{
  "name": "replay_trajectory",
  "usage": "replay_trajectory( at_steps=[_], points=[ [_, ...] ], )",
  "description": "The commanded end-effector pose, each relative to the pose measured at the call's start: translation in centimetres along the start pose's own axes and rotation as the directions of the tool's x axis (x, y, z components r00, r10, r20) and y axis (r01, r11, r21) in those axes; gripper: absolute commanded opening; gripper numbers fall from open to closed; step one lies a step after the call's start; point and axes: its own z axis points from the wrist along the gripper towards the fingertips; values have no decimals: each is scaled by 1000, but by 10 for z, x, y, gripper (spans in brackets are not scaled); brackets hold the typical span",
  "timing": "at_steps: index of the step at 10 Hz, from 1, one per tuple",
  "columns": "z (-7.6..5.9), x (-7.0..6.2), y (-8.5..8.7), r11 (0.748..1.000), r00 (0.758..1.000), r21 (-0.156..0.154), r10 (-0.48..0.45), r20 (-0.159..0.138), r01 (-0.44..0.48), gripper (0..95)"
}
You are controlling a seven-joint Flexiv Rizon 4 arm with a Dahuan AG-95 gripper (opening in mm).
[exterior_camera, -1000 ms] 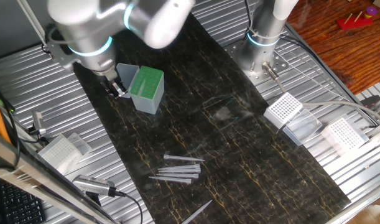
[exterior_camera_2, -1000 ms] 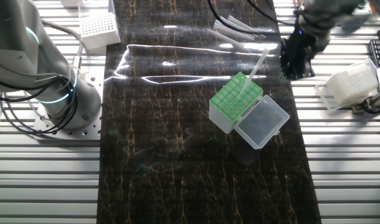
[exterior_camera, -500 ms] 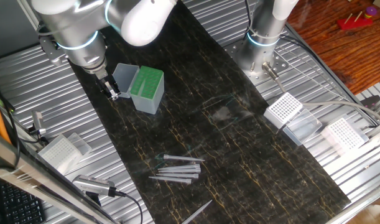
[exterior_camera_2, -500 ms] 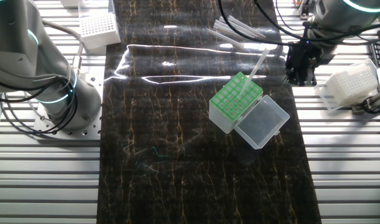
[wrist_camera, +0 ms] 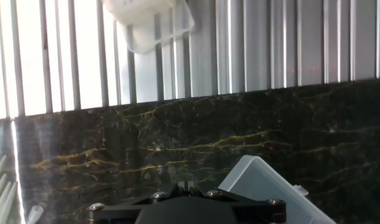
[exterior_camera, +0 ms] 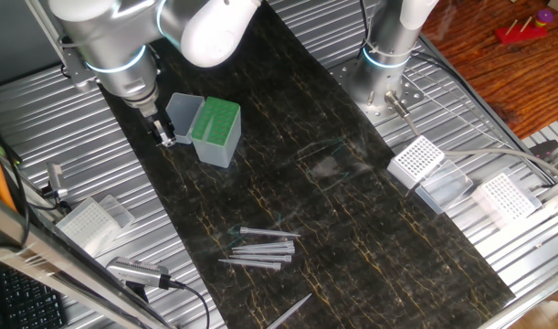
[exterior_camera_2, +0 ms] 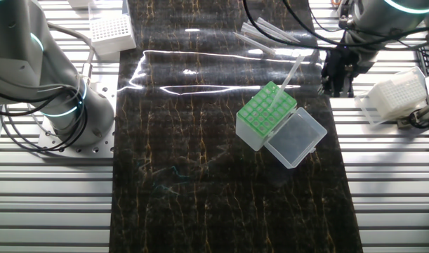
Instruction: Insert a large pipette tip into the holder for large pipette tips
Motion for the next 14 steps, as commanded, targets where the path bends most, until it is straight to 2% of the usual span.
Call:
replay_trajectory(
  at_steps=[1,3,6,14],
  points=[
    [0,0,0,1000,1000,-2,29,2,-29,0],
    [1,1,-1,999,999,-2,54,2,-54,0],
    [4,5,-4,999,999,-7,39,2,-39,0],
    [6,8,-6,994,994,-4,106,-7,-106,0]
  ],
)
